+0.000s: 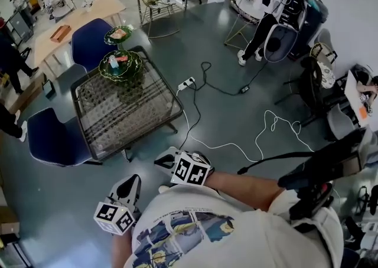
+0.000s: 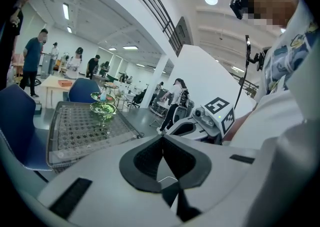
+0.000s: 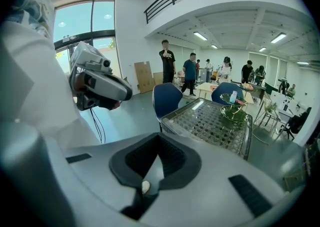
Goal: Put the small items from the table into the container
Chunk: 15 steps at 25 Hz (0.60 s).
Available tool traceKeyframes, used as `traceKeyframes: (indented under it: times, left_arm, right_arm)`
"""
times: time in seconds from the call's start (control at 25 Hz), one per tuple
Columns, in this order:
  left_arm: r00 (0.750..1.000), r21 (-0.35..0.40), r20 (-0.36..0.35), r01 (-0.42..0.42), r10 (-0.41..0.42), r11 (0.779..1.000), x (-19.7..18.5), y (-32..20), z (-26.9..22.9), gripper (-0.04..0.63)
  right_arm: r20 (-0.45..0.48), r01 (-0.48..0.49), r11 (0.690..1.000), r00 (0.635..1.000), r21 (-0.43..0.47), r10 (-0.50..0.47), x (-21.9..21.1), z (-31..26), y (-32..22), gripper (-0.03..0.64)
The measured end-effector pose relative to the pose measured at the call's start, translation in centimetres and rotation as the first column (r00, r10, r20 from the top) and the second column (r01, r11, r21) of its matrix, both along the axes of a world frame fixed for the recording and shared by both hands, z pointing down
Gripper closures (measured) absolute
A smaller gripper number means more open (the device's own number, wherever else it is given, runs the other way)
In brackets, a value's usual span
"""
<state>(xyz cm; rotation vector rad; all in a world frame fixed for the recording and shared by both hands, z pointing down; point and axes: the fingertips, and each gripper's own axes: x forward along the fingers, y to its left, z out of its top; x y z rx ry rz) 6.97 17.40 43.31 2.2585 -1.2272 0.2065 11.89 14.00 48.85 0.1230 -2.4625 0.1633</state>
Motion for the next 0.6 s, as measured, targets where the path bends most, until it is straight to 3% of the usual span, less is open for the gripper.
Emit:
traceKeyframes:
  times: [0.36,0.48,0.6]
  left_arm:
    - [0.999,-0.003,0.006,0.036,-0.036,0.999,-1.7,0.6,-0.4,0.586]
    - [0.999,-0.059,-0.008,-0.051,0.05,0.997,-0.4,2.6,0.9,0.586]
    - [0.984,-0.122,-0.052,-0.175,0.17,0.977,1.8,5.0,2.6,0.586]
  right_arm:
    - [0.006,0.036,0.999,0.999,0.023,-0.036,-1.8,-1.5,-0.1,0.607]
    - [-0.011,-0.053,0.998,0.999,-0.035,0.053,0.1,-0.3,2.5,0.607]
    - [-0.06,-0.197,0.975,0.98,-0.103,0.192,3.5,1.7,5.9,0.607]
